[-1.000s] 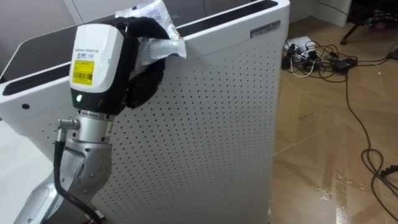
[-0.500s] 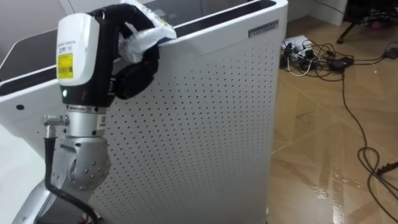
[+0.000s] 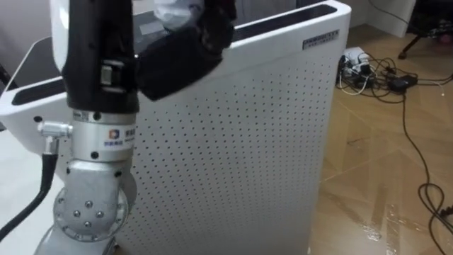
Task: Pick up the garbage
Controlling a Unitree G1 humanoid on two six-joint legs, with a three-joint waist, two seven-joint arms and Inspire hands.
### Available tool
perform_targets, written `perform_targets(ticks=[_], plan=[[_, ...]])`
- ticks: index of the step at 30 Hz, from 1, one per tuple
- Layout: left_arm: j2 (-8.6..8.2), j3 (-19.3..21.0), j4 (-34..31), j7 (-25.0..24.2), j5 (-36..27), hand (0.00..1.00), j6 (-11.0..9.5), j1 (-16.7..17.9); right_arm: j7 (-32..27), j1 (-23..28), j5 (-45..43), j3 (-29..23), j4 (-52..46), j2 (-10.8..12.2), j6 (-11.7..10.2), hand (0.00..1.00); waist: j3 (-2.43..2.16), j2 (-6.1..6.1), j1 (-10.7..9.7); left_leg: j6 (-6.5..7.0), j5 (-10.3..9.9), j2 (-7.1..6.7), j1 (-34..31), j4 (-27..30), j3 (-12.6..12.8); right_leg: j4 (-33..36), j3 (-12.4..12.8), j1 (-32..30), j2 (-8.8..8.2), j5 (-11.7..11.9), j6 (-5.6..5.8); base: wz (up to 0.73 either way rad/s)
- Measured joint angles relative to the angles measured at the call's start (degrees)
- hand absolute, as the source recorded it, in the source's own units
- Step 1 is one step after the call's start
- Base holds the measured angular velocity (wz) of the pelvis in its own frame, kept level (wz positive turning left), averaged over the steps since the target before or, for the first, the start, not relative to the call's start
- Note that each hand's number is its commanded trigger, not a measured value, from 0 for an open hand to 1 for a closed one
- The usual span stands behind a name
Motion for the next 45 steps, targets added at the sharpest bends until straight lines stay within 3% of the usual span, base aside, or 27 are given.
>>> perform_targets(ticks=[5, 8, 16, 20, 22, 24, 26, 30, 36, 37, 38, 39, 40, 41, 43, 44, 45], plan=[[-0.86, -0.3, -1.7, -8.6, -9.2, 1.0, 1.5, 0.3, 0.0, -0.3, -0.5, 0.9, -0.1, 0.5, 0.0, 1.0, -0.02, -0.06, 0.4, 0.0, 0.0, -0.07, -1.2, 0.1, -1.1, 0.1, 0.0, -1.1, 0.0, 0.0, 0.01, 0.03], [-0.89, -0.3, -2.1, -12.4, -11.2, 1.0, 1.8, 0.5, 0.0, -0.2, -0.4, 1.4, -0.1, 0.8, 0.1, 1.0, -0.05, -0.31, 1.2, 0.0, 0.0, -0.14, -1.4, 0.0, -1.0, 0.1, 0.0, -1.3, -0.01, 0.0, 0.05, -0.01], [-1.9, -0.4, 0.9, -15.8, -11.2, 1.0, 3.7, 1.1, 0.1, -1.5, 0.0, 3.3, -0.8, 0.8, 1.9, 1.0, 0.0, -0.51, 3.1, 0.0, 0.0, -0.06, -2.0, 0.2, -0.9, 0.1, 0.0, -2.0, 0.11, 0.0, 0.08, 0.01], [-2.64, -1.0, 6.0, -17.4, -11.1, 1.0, 3.8, 4.9, 0.6, -2.4, 0.0, 3.3, -0.6, 0.8, 2.0, 1.0, 0.03, -0.43, 3.2, -0.01, 0.0, 0.03, -4.0, 0.9, -1.1, 0.1, -1.0, -3.3, 0.2, 0.0, 0.1, 0.08], [-2.61, -1.4, 9.1, -17.5, -11.1, 1.0, 4.8, 7.1, 0.5, -3.0, 0.1, 3.6, -0.7, 0.8, 2.4, 1.0, 0.06, -0.45, 3.3, -0.01, 0.1, 0.11, -5.2, 0.9, -1.2, 0.1, -1.5, -4.5, 0.16, 0.0, 0.17, 0.0], [-2.59, -1.7, 12.3, -17.7, -10.8, 1.0, 5.5, 8.6, 0.5, -3.7, 0.1, 4.0, -0.8, 0.8, 2.4, 1.0, 0.21, -0.64, 3.2, 0.04, 0.5, 0.12, -6.4, 1.0, -1.3, 0.3, -2.3, -5.6, 0.05, 0.0, 0.17, 0.04], [-2.51, -2.9, 15.2, -18.0, -10.3, 1.0, 5.5, 9.1, 0.0, -4.5, 0.1, 4.3, -0.7, 1.3, 2.4, 1.0, 0.8, -1.21, 3.2, 0.01, 0.8, 0.22, -7.7, 1.0, -1.9, 1.1, -3.4, -7.2, -0.04, 0.0, 0.17, 0.13], [-2.58, -5.6, 19.3, -18.0, -7.4, 1.0, 4.9, 9.2, -0.5, -5.9, -0.1, 4.9, -0.6, 1.9, 2.3, 1.0, 0.95, -1.22, 3.1, 0.01, 0.9, 0.23, -10.7, 2.2, -2.9, 1.2, -6.3, -8.6, -0.09, 0.0, 0.16, 0.2], [-2.89, -8.2, 30.9, -17.9, -1.9, 1.0, 5.2, 10.1, -0.7, -7.8, 0.1, 5.4, 0.7, 2.9, 2.1, 1.0, 1.11, -0.94, 3.1, 0.03, 1.0, 0.39, -13.1, 3.2, -4.9, 3.4, -8.4, -11.5, -0.16, 0.0, 0.16, 0.09], [-3.5, -8.3, 32.8, -17.9, -2.0, 1.0, 5.1, 10.5, -0.7, -8.2, 0.3, 5.3, 1.0, 3.1, 1.8, 1.0, 1.46, -0.4, 3.4, -0.21, 1.1, 1.08, -13.0, 3.1, -6.6, 7.4, -8.5, -13.9, -0.38, -0.2, 0.77, -0.25], [-3.78, -8.6, 35.2, -17.9, -2.1, 1.0, 4.7, 10.5, -0.7, -9.2, 0.5, 5.5, 1.0, 3.2, 1.6, 1.0, 1.85, -0.13, 4.4, -0.61, 1.3, 1.41, -13.3, 3.2, -9.8, 7.1, -7.2, -16.4, -0.82, -0.3, 1.37, -0.47], [-3.83, -8.5, 37.0, -17.8, -2.1, 1.0, 4.1, 10.5, -0.7, -9.8, 0.5, 5.9, 1.2, 3.1, 1.5, 1.0, 1.99, -0.09, 4.9, -0.93, 1.2, 1.37, -13.8, 3.4, -10.7, 5.2, -6.9, -17.9, -1.51, 0.5, 0.15, -0.49], [-4.52, -8.2, 40.9, -17.9, -2.1, 1.0, 3.9, 10.4, -0.8, -11.4, 0.1, 7.6, 1.4, 3.0, 0.8, 1.0, 1.92, 1.22, 4.3, -1.72, 1.1, 1.85, -15.5, 3.9, -10.5, 5.7, -8.4, -18.3, -1.28, 2.7, -0.38, -0.17], [-5.5, -8.4, 43.3, -18.1, -2.1, 1.0, 4.1, 10.6, -0.9, -11.5, 0.1, 8.1, 1.2, 3.3, 0.2, 1.0, 2.12, 1.36, 3.1, -1.79, 1.2, 1.99, -16.3, 4.0, -9.5, 6.1, -9.2, -19.1, -1.2, 2.7, -0.42, 0.12], [-6.26, -9.7, 44.6, -18.1, -2.0, 1.0, 4.1, 11.5, -1.4, -11.2, 0.2, 8.0, 1.3, 4.3, 0.2, 1.0, 2.2, 1.25, 2.7, -1.76, 1.7, 2.05, -16.4, 3.3, -7.7, 6.4, -9.3, -19.4, -1.01, 2.7, -0.41, 0.19], [-6.73, -10.5, 45.7, -18.1, -2.0, 1.0, 4.0, 11.8, -1.4, -11.3, 0.2, 8.0, 1.3, 5.1, 0.0, 1.0, 2.59, 0.58, 2.5, -1.75, 2.0, 2.11, -16.5, 3.1, -7.2, 6.4, -9.4, -19.5, -1.01, 2.6, -0.41, 0.08], [-7.08, -10.6, 46.3, -18.1, -2.0, 1.0, 4.0, 12.0, -1.4, -11.4, 0.2, 8.0, 1.3, 5.4, -0.2, 1.0, 2.66, 0.36, 2.4, -1.75, 2.0, 2.12, -16.6, 3.1, -7.2, 6.4, -9.5, -19.7, -0.99, 2.6, -0.42, 0.06]])
